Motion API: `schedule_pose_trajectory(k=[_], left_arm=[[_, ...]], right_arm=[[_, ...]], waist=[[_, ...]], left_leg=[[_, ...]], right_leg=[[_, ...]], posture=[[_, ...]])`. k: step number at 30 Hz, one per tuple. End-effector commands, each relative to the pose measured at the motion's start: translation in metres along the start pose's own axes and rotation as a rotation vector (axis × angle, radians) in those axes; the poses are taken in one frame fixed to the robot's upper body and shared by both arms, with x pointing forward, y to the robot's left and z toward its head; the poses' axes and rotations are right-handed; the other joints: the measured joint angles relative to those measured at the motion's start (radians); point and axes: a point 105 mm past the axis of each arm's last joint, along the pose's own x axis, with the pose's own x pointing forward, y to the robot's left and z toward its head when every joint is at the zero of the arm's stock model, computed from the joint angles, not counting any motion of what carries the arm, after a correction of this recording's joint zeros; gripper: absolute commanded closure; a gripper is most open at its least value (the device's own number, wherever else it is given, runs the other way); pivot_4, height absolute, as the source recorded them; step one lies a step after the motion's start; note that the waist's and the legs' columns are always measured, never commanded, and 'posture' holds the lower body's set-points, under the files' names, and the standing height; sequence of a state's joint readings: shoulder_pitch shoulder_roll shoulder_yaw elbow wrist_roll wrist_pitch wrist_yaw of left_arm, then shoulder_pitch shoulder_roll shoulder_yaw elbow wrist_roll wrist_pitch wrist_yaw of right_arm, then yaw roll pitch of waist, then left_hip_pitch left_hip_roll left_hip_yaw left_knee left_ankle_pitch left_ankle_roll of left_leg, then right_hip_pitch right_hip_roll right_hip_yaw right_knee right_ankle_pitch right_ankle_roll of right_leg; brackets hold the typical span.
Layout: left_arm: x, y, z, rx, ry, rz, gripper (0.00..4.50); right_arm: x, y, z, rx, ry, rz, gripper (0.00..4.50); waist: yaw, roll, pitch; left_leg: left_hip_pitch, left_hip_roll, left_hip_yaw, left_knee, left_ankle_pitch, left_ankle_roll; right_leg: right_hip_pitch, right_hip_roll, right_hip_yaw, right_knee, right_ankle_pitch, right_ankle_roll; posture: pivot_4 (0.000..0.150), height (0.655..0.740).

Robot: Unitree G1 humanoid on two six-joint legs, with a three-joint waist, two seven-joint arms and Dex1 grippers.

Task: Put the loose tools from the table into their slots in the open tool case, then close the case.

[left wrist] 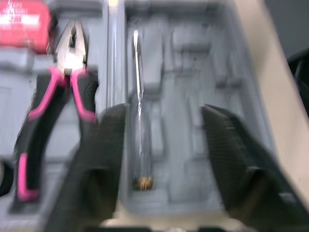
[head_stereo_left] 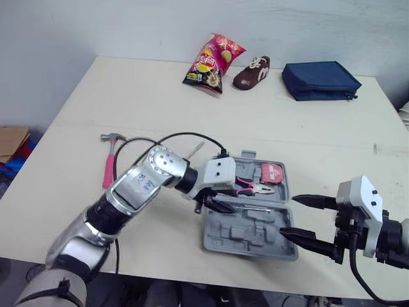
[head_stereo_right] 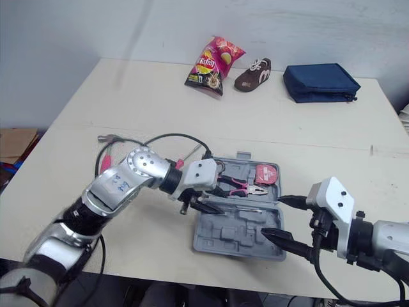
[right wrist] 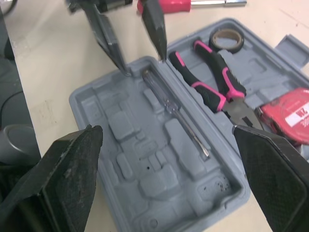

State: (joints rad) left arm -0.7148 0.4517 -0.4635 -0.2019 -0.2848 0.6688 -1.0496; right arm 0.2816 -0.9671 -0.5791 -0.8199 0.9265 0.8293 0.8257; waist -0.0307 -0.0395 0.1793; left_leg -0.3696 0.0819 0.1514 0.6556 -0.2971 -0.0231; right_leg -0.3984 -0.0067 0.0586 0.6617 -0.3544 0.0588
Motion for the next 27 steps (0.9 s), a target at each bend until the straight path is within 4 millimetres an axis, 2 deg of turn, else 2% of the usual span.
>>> schedule_pose_trajectory(k=[1, 4, 11, 15, 20, 25, 27], left_arm=[[0.001, 0.005, 0.0, 0.038, -0.108, 0.033, 4.42], [0.011, 0.007, -0.018, -0.017, -0.079, 0.038, 4.47], [0.022, 0.016, -0.031, -0.025, -0.016, 0.088, 4.47], [0.027, 0.011, -0.045, -0.015, 0.052, 0.052, 4.47], [0.032, 0.006, -0.052, -0.007, 0.098, 0.029, 4.47], [0.035, 0.017, -0.073, -0.038, 0.219, 0.109, 4.47], [0.035, 0.013, -0.082, -0.046, 0.278, 0.078, 4.47]], right_arm=[[0.003, 0.001, 0.002, -0.009, -0.022, 0.009, 0.0], [0.005, -0.002, 0.0, -0.004, -0.024, 0.006, 0.0], [0.006, -0.005, 0.001, -0.001, -0.031, 0.0, 0.0], [0.006, -0.005, -0.001, 0.001, -0.028, -0.004, 0.0], [0.007, -0.008, -0.003, 0.005, -0.027, -0.034, 0.0], [0.006, -0.008, -0.008, 0.016, -0.017, -0.048, 0.0], [0.005, -0.007, -0.009, 0.019, -0.016, -0.053, 0.0]], waist=[[0.001, 0.0, 0.0], [0.0, 0.0, 0.0], [0.002, 0.0, 0.0], [0.0, 0.0, 0.0], [0.002, 0.0, 0.0], [0.005, 0.0, -0.002], [0.006, -0.002, -0.004]], left_leg=[[0.0, 0.0, 0.0, 0.0, 0.0, 0.0], [0.0, 0.0, -0.001, 0.001, 0.0, 0.0], [0.0, 0.0, -0.001, 0.001, 0.0, 0.001], [0.0, 0.0, -0.001, 0.0, 0.0, 0.001], [0.0, 0.0, -0.001, 0.001, 0.0, 0.001], [0.001, 0.0, -0.002, 0.001, -0.001, 0.001], [0.002, 0.0, -0.003, 0.002, -0.001, 0.002]], right_leg=[[0.0, 0.0, 0.0, 0.0, 0.0, 0.0], [0.0, 0.0, 0.0, 0.0, 0.0, 0.0], [0.001, 0.0, -0.001, 0.0, 0.0, 0.0], [0.001, 0.0, -0.001, 0.0, 0.0, 0.0], [0.002, 0.0, -0.001, 0.0, 0.0, 0.0], [0.003, 0.0, -0.001, -0.001, 0.0, 0.0], [0.005, -0.001, -0.002, -0.002, 0.0, 0.0]], posture=[[0.15, 0.74], [0.15, 0.74], [0.15, 0.74], [0.15, 0.74], [0.15, 0.74], [0.15, 0.74], [0.15, 0.74]])
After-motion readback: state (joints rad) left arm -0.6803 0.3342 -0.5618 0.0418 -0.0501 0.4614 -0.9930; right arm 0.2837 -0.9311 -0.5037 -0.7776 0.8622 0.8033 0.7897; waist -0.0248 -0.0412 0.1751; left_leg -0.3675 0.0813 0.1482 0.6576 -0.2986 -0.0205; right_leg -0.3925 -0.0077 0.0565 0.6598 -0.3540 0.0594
